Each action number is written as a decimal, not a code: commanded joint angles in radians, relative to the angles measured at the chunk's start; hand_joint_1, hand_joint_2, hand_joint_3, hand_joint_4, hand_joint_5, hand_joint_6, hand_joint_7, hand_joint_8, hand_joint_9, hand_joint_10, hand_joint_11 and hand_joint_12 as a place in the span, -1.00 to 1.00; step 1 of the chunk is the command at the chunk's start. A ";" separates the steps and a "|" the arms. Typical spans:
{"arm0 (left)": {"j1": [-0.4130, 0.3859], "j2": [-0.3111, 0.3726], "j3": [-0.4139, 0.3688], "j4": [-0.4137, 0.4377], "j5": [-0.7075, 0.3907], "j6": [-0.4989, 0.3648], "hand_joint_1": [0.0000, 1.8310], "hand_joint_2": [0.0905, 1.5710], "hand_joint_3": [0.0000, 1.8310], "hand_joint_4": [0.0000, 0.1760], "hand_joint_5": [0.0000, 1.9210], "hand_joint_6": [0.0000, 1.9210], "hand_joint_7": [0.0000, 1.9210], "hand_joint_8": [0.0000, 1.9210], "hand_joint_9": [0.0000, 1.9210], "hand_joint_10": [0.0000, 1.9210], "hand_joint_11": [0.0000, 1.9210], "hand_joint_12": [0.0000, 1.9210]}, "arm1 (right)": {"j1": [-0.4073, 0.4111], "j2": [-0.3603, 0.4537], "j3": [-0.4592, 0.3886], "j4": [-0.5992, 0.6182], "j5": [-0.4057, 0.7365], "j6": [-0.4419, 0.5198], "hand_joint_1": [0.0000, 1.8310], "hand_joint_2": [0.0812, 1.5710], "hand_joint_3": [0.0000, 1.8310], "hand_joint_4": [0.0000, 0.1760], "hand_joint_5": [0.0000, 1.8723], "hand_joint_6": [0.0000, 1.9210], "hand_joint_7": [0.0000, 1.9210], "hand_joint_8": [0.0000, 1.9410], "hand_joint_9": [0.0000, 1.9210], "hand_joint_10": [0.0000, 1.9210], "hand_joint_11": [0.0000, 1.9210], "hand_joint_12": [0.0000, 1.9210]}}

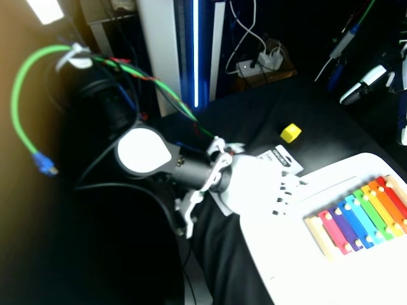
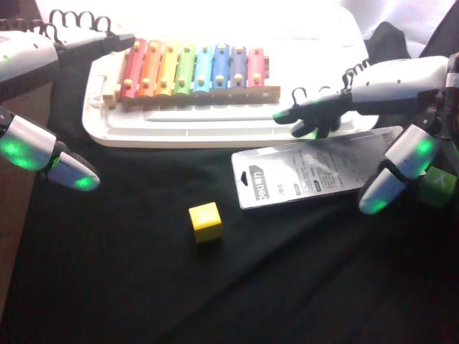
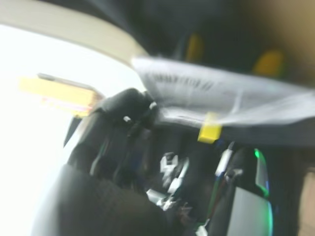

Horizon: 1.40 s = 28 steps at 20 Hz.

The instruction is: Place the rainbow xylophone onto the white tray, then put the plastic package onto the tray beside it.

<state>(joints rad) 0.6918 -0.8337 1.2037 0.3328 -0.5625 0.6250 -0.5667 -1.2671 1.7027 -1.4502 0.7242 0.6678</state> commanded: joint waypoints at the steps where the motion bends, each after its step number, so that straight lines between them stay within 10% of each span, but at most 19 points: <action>1: -0.008 -0.002 0.004 -0.030 -0.106 -0.002 -0.04 -0.24 -1.00 -0.13 -1.00 -1.00 -1.00 -1.00 -1.00 -1.00 -1.00 -1.00 | -0.010 -0.024 -0.010 -0.029 0.001 0.008 0.00 -0.23 -1.00 -0.72 -0.92 -1.00 -0.79 -1.00 -0.77 -1.00 -0.99 0.03; 7: -0.007 -0.003 0.004 -0.032 -0.109 -0.002 -0.04 -0.22 -1.00 -0.16 -1.00 -1.00 -1.00 -1.00 -1.00 -1.00 -1.00 -1.00 | -0.011 -0.019 -0.019 -0.032 0.002 0.008 -0.11 -0.21 -1.00 -0.47 -1.00 -1.00 -1.00 -1.00 -0.99 -1.00 -1.00 -0.08; 10: -0.004 -0.004 0.004 -0.033 -0.110 -0.002 -0.05 -0.23 -1.00 -0.35 -1.00 -1.00 -1.00 -1.00 -1.00 -1.00 -1.00 -1.00 | -0.013 -0.018 -0.027 -0.049 0.002 0.008 -0.05 -0.19 -1.00 -1.00 -1.00 -1.00 -0.97 -1.00 -0.94 -0.99 -1.00 -0.07; 13: -0.001 -0.004 0.003 -0.035 -0.112 -0.004 -0.06 -0.21 -1.00 -0.48 -1.00 -1.00 -1.00 -1.00 -1.00 -1.00 -1.00 -1.00 | -0.014 -0.020 -0.034 -0.070 0.002 0.008 0.35 0.06 -0.99 -1.00 -0.72 -0.99 -0.61 -0.97 -0.61 -0.95 -0.99 -0.11; 14: 0.000 -0.004 0.003 -0.035 -0.113 -0.005 -0.06 -0.20 -0.99 -0.58 -1.00 -1.00 -1.00 -1.00 -1.00 -1.00 -1.00 -1.00 | -0.016 -0.020 -0.035 -0.071 0.002 0.008 0.50 0.18 -0.99 -1.00 -0.38 -0.94 -0.28 -0.87 -0.32 -0.80 -0.78 0.06; 15: 0.001 -0.004 0.003 -0.035 -0.114 -0.006 -0.03 -0.23 -1.00 -0.31 -1.00 -1.00 -1.00 -1.00 -1.00 -1.00 -1.00 -1.00 | -0.016 -0.020 -0.035 -0.072 0.002 0.008 0.48 0.45 -1.00 -1.00 -0.27 -0.96 -0.19 0.09 -0.22 -0.56 -0.55 0.46; 16: 0.002 -0.004 0.003 -0.036 -0.115 -0.007 -0.02 -0.23 -1.00 -0.21 -1.00 -1.00 -1.00 -1.00 -1.00 -1.00 -1.00 -1.00 | -0.017 -0.020 -0.035 -0.072 0.002 0.008 0.57 0.55 -0.99 -1.00 -0.23 -0.97 -0.40 0.51 -0.28 0.43 -0.39 0.71; 17: 0.004 -0.005 0.003 -0.037 -0.116 -0.007 -0.02 -0.23 -1.00 -0.25 -1.00 -1.00 -1.00 -1.00 -1.00 -1.00 -1.00 -1.00 | -0.017 -0.018 -0.034 -0.072 0.001 0.008 0.58 0.61 -0.99 -1.00 -0.26 -0.99 -0.47 0.61 -0.32 0.69 -0.33 0.78; 18: 0.006 -0.006 0.003 -0.038 -0.117 -0.007 -0.03 -0.22 -1.00 -0.30 -1.00 -1.00 -1.00 -1.00 -1.00 -1.00 -1.00 -1.00 | -0.017 -0.017 -0.034 -0.072 0.001 0.008 0.47 0.66 -1.00 -1.00 -0.46 0.08 -0.44 0.76 -0.29 0.76 -0.27 0.73; 19: 0.010 -0.006 0.003 -0.041 -0.119 -0.007 -0.05 -0.19 -0.99 -0.47 -1.00 -1.00 -1.00 -1.00 -1.00 -1.00 -1.00 -1.00 | -0.016 -0.016 -0.033 -0.069 0.001 0.008 0.47 0.60 -1.00 -1.00 -0.41 0.24 -0.32 0.60 -0.20 0.67 -0.24 0.62; 22: 0.016 -0.007 0.003 -0.046 -0.122 -0.007 -0.03 -0.20 -0.99 -0.41 -1.00 -1.00 -1.00 -1.00 -1.00 -1.00 -1.00 -1.00 | -0.016 -0.013 -0.027 -0.042 0.001 0.007 0.15 0.69 -1.00 -1.00 -0.38 0.64 -0.55 0.98 -0.31 0.99 -0.08 0.99; 26: 0.017 -0.008 0.003 -0.046 -0.122 -0.007 -0.02 -0.17 -0.99 -0.28 -1.00 -1.00 -1.00 -1.00 -1.00 -1.00 -1.00 -1.00 | -0.016 -0.011 -0.022 0.002 0.001 0.007 0.43 0.60 -1.00 -1.00 -0.37 0.36 -0.30 0.63 -0.19 0.67 -0.12 0.70; 27: 0.017 -0.009 0.004 -0.046 -0.122 -0.007 -0.01 -0.16 -0.98 -0.64 -1.00 -1.00 -1.00 -1.00 -1.00 -1.00 -1.00 -1.00 | -0.016 -0.012 -0.020 0.009 0.001 0.007 0.46 0.57 -1.00 -1.00 -0.36 0.28 -0.27 0.56 -0.15 0.61 -0.11 0.59; 28: 0.017 -0.010 0.004 -0.046 -0.122 -0.007 -0.02 -0.16 -0.98 -0.44 -1.00 -1.00 -1.00 -1.00 -1.00 -1.00 -1.00 -1.00 | -0.016 -0.012 -0.019 0.021 0.001 0.006 0.47 0.56 -1.00 -1.00 -0.37 0.25 -0.25 0.50 -0.13 0.59 -0.13 0.56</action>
<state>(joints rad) 0.7155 -0.8391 1.2041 0.3164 -0.5808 0.6209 -0.5716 -1.2781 1.6798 -1.4128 0.7040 0.6739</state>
